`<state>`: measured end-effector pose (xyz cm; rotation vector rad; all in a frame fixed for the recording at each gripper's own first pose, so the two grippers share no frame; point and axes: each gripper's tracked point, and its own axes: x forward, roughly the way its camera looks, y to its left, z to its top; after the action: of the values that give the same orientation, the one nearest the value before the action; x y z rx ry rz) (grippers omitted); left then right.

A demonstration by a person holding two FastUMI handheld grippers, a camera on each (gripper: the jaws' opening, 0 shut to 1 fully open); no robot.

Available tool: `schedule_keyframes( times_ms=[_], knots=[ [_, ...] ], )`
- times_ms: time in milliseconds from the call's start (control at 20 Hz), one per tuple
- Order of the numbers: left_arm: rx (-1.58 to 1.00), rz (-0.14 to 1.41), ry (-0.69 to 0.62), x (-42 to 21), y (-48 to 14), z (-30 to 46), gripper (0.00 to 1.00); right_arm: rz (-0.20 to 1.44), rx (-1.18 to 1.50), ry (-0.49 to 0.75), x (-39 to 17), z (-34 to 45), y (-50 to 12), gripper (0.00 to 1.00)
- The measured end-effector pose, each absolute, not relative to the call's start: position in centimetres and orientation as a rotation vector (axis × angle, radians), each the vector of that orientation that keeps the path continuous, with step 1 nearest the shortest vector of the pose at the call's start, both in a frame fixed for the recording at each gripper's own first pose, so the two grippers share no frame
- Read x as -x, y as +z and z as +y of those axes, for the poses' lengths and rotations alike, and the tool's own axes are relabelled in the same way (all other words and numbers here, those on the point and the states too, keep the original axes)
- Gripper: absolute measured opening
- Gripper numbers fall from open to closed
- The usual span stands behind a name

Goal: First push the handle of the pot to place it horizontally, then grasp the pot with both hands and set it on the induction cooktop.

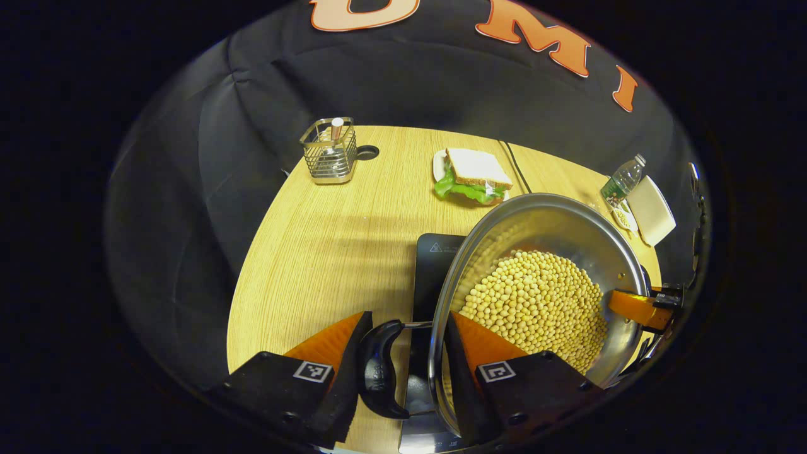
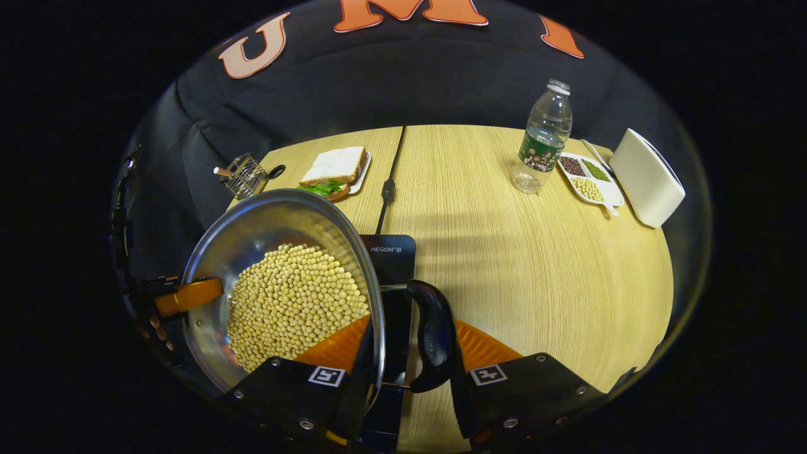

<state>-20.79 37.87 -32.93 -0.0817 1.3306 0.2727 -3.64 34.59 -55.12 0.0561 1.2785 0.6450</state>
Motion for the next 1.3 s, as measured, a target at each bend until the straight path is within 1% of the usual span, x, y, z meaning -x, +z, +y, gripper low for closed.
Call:
schedule_keyframes(
  times_ms=[350,400,450,500,550,650,700,750,850,900,950,1100,1250,1300],
  knots=[
    [0.070,1.333,0.252,20.9,-33.3,37.9,0.70,1.278,-0.089,0.642,3.7,34.5,-54.9,0.58],
    [0.055,1.335,0.267,20.7,-33.4,38.0,0.74,1.271,-0.086,0.652,3.7,34.5,-55.1,0.59],
    [0.033,1.335,0.284,20.6,-33.5,37.8,0.79,1.257,-0.076,0.670,3.8,34.6,-54.9,0.57],
    [0.005,1.335,0.297,20.7,-33.5,37.3,0.81,1.230,-0.067,0.687,3.4,34.6,-54.6,0.64],
    [-0.023,1.334,0.310,20.6,-33.6,37.1,0.88,1.195,-0.068,0.697,2.9,34.5,-54.2,0.66],
    [-0.049,1.332,0.347,20.9,-33.3,36.7,0.92,1.140,-0.095,0.726,2.0,34.0,-53.1,0.71],
    [-0.043,1.329,0.374,21.1,-33.0,36.6,0.93,1.118,-0.103,0.733,1.5,33.4,-52.7,0.75],
    [-0.036,1.310,0.404,21.1,-32.4,36.6,0.93,1.099,-0.120,0.747,1.1,32.9,-52.2,0.76],
    [-0.057,1.241,0.464,20.5,-29.9,36.2,0.93,1.052,-0.154,0.765,0.3,31.3,-50.8,0.81],
    [-0.082,1.199,0.481,19.8,-28.3,35.8,0.96,1.014,-0.158,0.758,-0.6,30.5,-50.1,0.86],
    [-0.110,1.156,0.489,18.8,-26.6,35.1,0.93,0.974,-0.151,0.750,-1.6,29.1,-49.6,0.87],
    [-0.174,1.013,0.479,15.0,-20.6,31.4,0.92,0.862,-0.127,0.748,-4.8,24.1,-47.6,0.88],
    [-0.188,0.854,0.439,10.8,-15.2,26.1,0.88,0.707,-0.085,0.698,-9.6,17.2,-44.2,0.88],
    [-0.180,0.800,0.426,9.2,-13.3,24.6,0.88,0.660,-0.075,0.677,-11.2,14.4,-42.6,0.88]
  ],
)
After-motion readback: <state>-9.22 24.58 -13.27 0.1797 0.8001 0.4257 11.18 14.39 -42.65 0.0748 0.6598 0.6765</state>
